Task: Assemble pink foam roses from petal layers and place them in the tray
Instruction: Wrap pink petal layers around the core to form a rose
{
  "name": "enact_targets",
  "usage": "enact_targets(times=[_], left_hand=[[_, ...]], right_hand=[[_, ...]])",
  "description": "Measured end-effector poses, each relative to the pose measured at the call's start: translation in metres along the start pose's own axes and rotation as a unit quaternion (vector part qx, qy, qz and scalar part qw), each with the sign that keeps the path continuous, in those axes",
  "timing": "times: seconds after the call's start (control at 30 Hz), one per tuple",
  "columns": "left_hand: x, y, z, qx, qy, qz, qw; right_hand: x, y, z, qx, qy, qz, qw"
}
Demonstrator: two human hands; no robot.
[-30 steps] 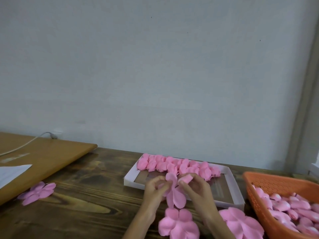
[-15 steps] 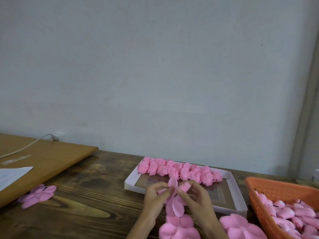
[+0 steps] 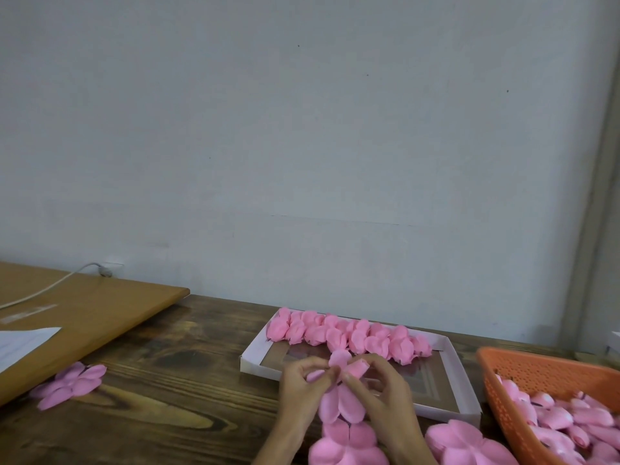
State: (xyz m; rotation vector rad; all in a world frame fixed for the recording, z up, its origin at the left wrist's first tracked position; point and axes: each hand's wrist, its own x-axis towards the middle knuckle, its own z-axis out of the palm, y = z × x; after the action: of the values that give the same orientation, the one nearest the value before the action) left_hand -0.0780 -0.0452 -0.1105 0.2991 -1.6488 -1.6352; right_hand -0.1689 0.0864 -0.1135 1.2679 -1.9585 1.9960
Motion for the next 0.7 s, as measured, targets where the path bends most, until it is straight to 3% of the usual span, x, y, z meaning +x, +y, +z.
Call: enact_targets(times=[0.37, 0.7], left_hand=[[0.0025, -0.0014, 0.0000, 0.017, 0.010, 0.001, 1.000], [0.0030, -0.0014, 0.0018, 0.012, 0.001, 0.009, 1.000]], right_hand=[[0.0004, 0.0021, -0.0028, -0.026, -0.005, 0.003, 1.000], [-0.0014, -0.0043, -0.0034, -0.124, -0.007, -0.060, 0.990]])
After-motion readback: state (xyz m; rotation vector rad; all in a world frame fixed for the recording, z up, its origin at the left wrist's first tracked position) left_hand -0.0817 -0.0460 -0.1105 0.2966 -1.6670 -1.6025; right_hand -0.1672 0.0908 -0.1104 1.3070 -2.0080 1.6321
